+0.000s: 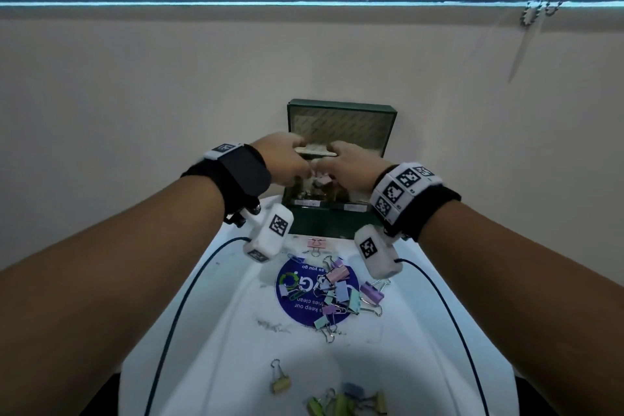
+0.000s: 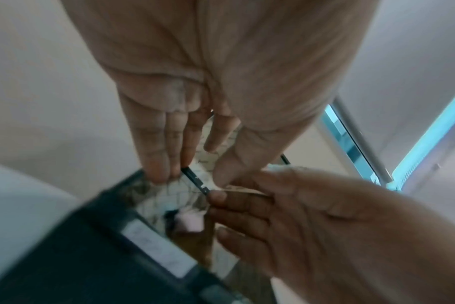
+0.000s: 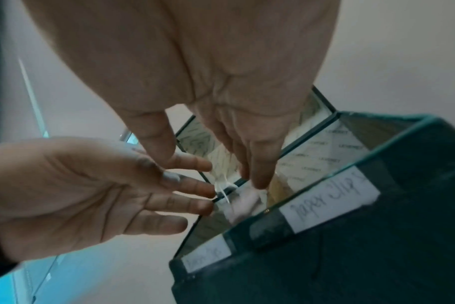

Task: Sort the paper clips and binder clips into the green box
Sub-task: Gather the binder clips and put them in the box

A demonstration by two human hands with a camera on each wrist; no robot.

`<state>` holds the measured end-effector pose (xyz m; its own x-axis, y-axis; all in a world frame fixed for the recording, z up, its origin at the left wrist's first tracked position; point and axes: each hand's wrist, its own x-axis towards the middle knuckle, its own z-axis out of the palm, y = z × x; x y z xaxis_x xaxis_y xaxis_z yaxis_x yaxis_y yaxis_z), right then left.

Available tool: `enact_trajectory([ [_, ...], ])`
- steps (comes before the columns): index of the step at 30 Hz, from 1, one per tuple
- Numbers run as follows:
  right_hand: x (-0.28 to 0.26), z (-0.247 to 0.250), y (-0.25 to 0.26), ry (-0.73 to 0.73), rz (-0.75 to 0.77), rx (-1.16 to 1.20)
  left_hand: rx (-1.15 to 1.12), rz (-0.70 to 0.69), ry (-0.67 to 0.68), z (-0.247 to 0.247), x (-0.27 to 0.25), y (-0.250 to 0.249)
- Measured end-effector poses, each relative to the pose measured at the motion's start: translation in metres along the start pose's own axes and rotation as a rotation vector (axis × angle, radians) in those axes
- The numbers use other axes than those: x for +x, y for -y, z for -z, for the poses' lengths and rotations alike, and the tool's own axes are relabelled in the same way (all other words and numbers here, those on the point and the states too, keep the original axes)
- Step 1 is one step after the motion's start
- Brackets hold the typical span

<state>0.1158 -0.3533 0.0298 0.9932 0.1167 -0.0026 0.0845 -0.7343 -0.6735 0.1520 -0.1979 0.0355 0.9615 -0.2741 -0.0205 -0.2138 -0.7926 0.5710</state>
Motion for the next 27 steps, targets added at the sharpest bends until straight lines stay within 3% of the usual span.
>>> enact_trajectory([
  [2, -0.004, -0.002, -0.004, 0.035, 0.049, -0.051, 0.19, -0.107, -0.116, 0.003, -0.012, 0.005],
  [4, -0.013, -0.002, -0.012, 0.014, 0.127, -0.052, 0.28, -0.208, -0.137, 0.004, -0.03, 0.012],
  [9, -0.045, -0.005, -0.038, 0.002, 0.222, -0.175, 0.474, -0.297, 0.166, -0.012, -0.075, 0.03],
  [16, -0.085, -0.043, -0.03, 0.299, 0.348, -0.49, 0.659, -0.274, 0.344, -0.057, -0.091, 0.063],
  [19, -0.089, -0.065, -0.014, 0.362, 0.349, -0.633, 0.669, -0.305, 0.307, -0.062, -0.095, 0.063],
  [23, -0.086, -0.084, 0.0, 0.39, 0.314, -0.8, 0.658, -0.215, 0.223, -0.061, -0.094, 0.065],
  [27, -0.085, -0.091, 0.002, 0.433, 0.297, -0.8, 0.675, -0.186, 0.187, -0.063, -0.098, 0.069],
])
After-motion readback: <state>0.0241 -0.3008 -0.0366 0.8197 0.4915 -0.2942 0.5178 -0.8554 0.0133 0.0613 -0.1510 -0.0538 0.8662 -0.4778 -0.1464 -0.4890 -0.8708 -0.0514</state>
